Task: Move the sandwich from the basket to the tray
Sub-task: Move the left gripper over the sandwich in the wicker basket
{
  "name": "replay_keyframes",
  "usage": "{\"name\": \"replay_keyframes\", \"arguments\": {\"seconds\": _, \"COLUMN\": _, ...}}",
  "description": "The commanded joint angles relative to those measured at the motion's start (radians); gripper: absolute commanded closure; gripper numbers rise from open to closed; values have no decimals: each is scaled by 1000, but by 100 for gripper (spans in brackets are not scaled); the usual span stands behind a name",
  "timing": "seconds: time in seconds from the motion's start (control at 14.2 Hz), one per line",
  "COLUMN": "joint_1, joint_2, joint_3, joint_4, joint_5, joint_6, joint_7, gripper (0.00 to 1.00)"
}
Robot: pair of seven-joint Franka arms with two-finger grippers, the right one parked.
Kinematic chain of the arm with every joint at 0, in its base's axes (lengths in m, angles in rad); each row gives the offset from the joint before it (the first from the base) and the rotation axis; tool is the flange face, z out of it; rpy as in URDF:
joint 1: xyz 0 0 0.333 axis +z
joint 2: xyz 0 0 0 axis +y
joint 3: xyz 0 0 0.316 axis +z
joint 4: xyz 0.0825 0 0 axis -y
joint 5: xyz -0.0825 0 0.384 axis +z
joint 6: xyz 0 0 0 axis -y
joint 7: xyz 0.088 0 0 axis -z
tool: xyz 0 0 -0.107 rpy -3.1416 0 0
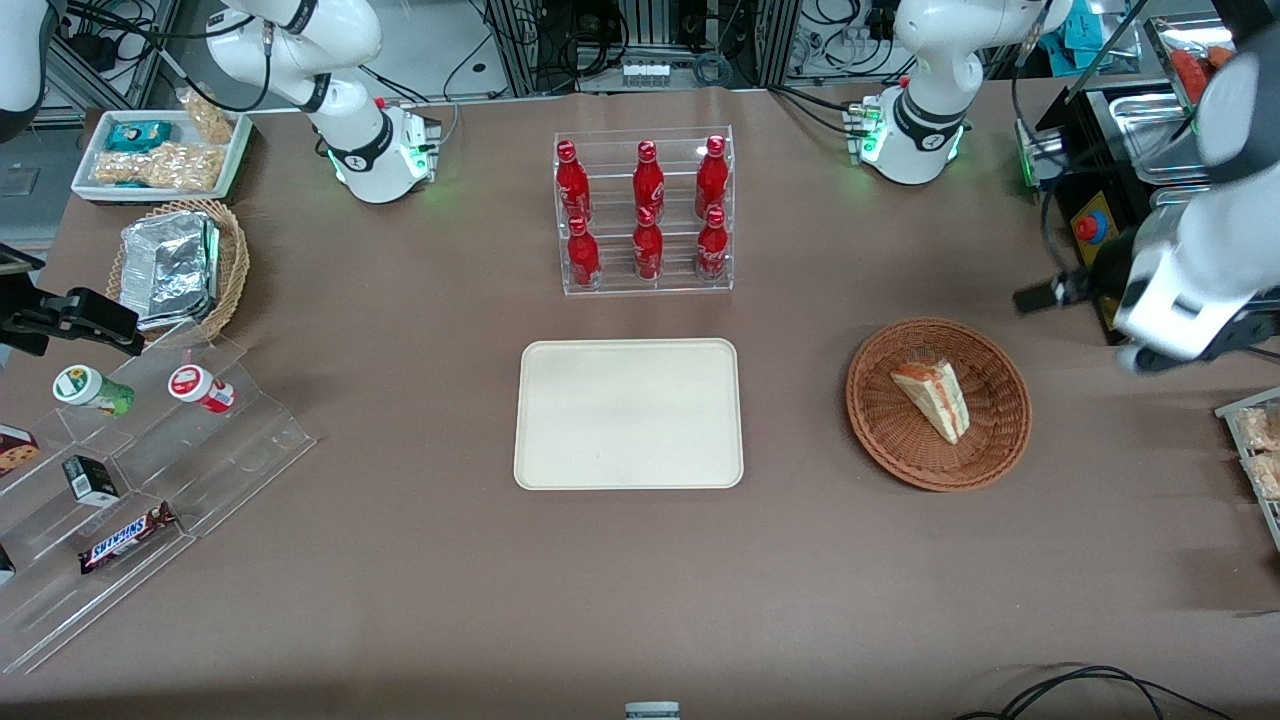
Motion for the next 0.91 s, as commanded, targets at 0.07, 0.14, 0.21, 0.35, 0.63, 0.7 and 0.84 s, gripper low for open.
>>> {"name": "replay_keyframes", "arguments": {"seconds": 0.07, "joint_1": -18, "joint_2": -4, "joint_3": -6, "joint_4": -224, "joint_5": -14, "joint_6": 268, "joint_7": -155, "gripper": 0}}
{"name": "replay_keyframes", "arguments": {"seconds": 0.14, "joint_1": -32, "joint_2": -3, "joint_3": -6, "joint_4": -273, "joint_5": -15, "joint_6": 346, "joint_7": -186, "gripper": 0}}
{"name": "replay_keyframes", "arguments": {"seconds": 0.21, "joint_1": -36, "joint_2": 12, "joint_3": -6, "joint_4": -303, "joint_5": -14, "joint_6": 411, "joint_7": -256, "gripper": 0}}
{"name": "replay_keyframes", "arguments": {"seconds": 0.35, "joint_1": -55, "joint_2": 31, "joint_3": -6, "joint_4": -375, "joint_5": -3, "joint_6": 540, "joint_7": -351, "gripper": 0}}
{"name": "replay_keyframes", "arguments": {"seconds": 0.63, "joint_1": -52, "joint_2": 66, "joint_3": -5, "joint_4": -479, "joint_5": -9, "joint_6": 729, "joint_7": -393, "gripper": 0}}
{"name": "replay_keyframes", "arguments": {"seconds": 0.7, "joint_1": -52, "joint_2": 80, "joint_3": -3, "joint_4": -479, "joint_5": -5, "joint_6": 741, "joint_7": -407, "gripper": 0}}
{"name": "replay_keyframes", "arguments": {"seconds": 0.84, "joint_1": -52, "joint_2": 95, "joint_3": -3, "joint_4": -488, "joint_5": 0, "joint_6": 760, "joint_7": -410, "gripper": 0}}
